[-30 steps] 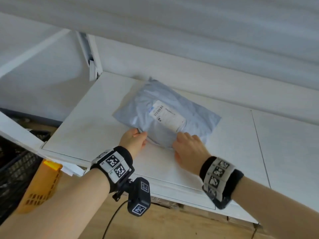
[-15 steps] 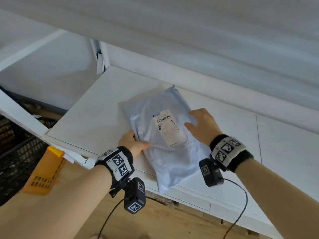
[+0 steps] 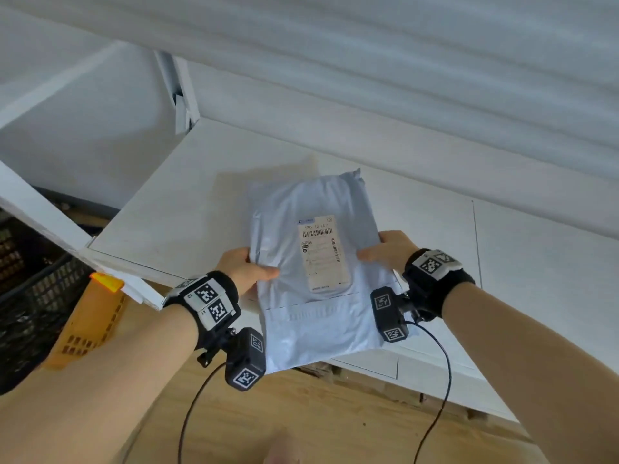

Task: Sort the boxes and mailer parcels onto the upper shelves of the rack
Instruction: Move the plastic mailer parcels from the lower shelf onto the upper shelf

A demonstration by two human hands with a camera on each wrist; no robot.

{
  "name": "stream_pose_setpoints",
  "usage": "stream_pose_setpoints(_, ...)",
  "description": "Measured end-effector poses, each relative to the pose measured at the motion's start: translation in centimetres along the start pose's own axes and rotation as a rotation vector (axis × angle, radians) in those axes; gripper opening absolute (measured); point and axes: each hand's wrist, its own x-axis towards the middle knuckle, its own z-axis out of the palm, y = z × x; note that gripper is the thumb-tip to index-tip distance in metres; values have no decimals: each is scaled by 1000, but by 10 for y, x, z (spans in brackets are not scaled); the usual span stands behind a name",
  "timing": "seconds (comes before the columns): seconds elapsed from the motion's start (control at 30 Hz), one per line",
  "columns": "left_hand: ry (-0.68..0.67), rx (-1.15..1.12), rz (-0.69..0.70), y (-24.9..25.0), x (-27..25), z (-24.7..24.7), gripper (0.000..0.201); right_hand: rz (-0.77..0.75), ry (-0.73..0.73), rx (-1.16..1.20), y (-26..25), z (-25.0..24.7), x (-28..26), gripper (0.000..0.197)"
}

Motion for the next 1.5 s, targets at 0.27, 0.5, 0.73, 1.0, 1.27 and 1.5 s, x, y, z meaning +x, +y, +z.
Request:
stream_pose_setpoints(0.27, -80, -59, -11, -17, -69, -28, 45, -56, 42, 248, 38, 18, -111, 22)
stream_pose_setpoints(0.5, -121, 267, 277, -10, -163, -63, 17, -100, 167, 367, 44, 31, -232, 16)
stream_pose_setpoints(0.73, -123, 355, 536, 24, -252, -97, 14, -230, 334, 359, 18, 21, -345, 14)
stream_pose_setpoints(1.0, -160, 481, 769, 130, -314, -124, 38, -459, 629, 183, -51, -63, -436, 4)
stream_pose_setpoints(1.27, -152, 455, 941, 242, -336, -121, 8, -606, 771, -7, -109, -165, -445, 6)
stream_pose_setpoints(1.5, -114, 213, 1055, 330, -323, -97, 92, -643, 793, -75, -145, -256, -424, 60)
